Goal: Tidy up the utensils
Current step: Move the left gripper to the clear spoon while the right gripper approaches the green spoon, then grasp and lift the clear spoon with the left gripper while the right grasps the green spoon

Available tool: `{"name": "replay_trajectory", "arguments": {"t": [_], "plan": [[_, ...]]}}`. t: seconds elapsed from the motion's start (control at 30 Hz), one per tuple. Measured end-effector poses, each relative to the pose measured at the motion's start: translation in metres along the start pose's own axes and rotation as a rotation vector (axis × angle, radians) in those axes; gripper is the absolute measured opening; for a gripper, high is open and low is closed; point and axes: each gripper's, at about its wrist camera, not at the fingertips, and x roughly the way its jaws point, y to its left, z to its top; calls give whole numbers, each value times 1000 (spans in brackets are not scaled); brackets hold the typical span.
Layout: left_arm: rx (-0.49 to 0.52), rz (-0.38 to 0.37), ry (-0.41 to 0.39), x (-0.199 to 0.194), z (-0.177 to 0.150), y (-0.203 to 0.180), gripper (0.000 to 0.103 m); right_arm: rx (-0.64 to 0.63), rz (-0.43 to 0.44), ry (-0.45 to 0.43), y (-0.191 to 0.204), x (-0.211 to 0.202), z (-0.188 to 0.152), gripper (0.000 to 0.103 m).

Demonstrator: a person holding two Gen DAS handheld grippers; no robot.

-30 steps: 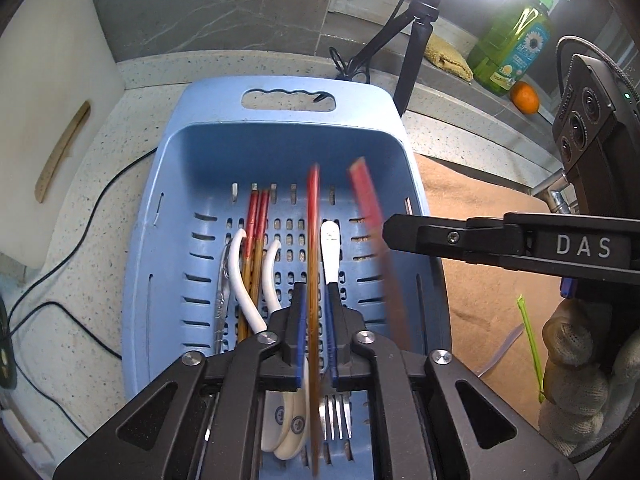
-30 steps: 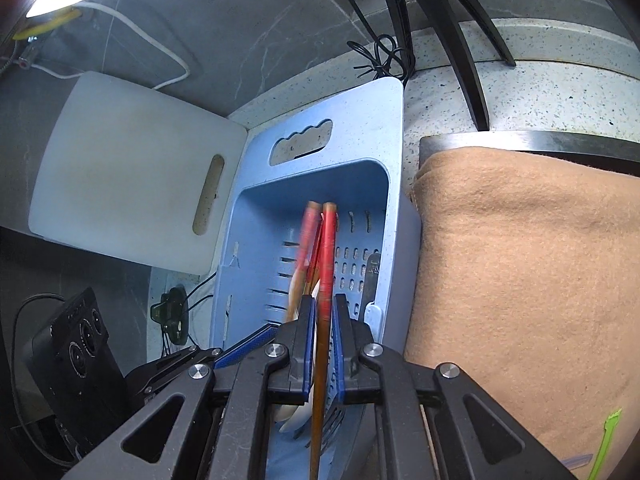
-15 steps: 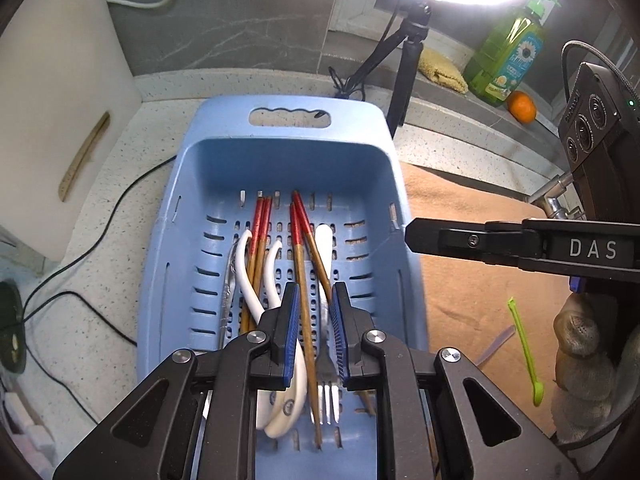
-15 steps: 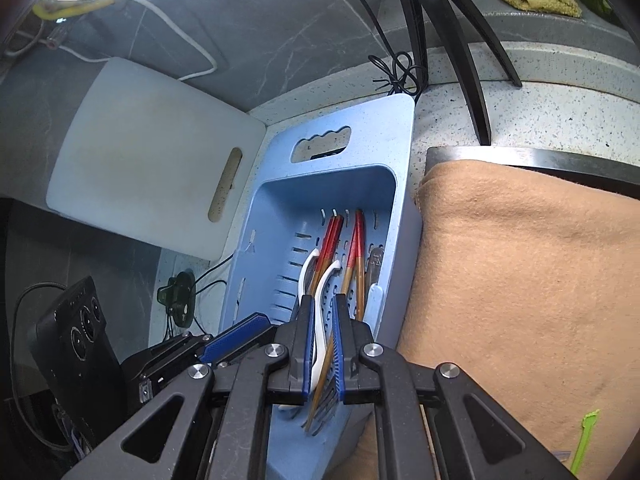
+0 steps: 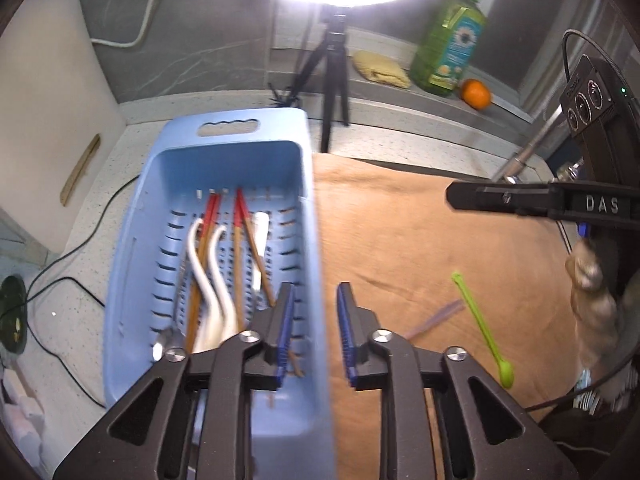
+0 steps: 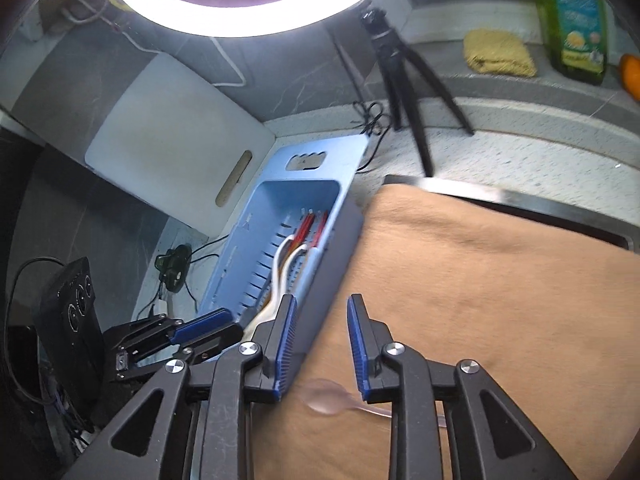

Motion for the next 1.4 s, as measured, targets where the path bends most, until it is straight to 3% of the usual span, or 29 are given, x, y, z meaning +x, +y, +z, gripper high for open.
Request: {"name": "replay_trajectory", "arguments": {"t": [0.23, 0.4, 0.6, 0.93, 1.0, 1.07, 1.23, 1.4], "plan": [[74, -21, 36, 4, -20, -47, 25, -15, -48, -16, -42, -42, -17, 30], [207, -3, 121, 25, -28, -78, 25, -46, -85, 31, -62, -53, -41, 30], [418, 53, 247, 58, -33, -105, 25, -21, -114, 122, -79, -41, -73, 30], [640, 72, 381, 101, -33, -114, 25, -14, -161, 204, -77, -11, -108, 30], [657, 68, 383, 105, -30, -114, 25, -19, -174, 210, -74, -4, -112, 30], [649, 51, 388, 109, -28, -113, 15, -15, -186, 219, -73, 3, -115, 30], [594, 55, 358, 112, -22, -112, 11, -46, -232, 232, -68, 13, -122, 30], [482, 10, 343, 113, -20, -109, 10, -101, -301, 232, -64, 19, -125, 18]]}}
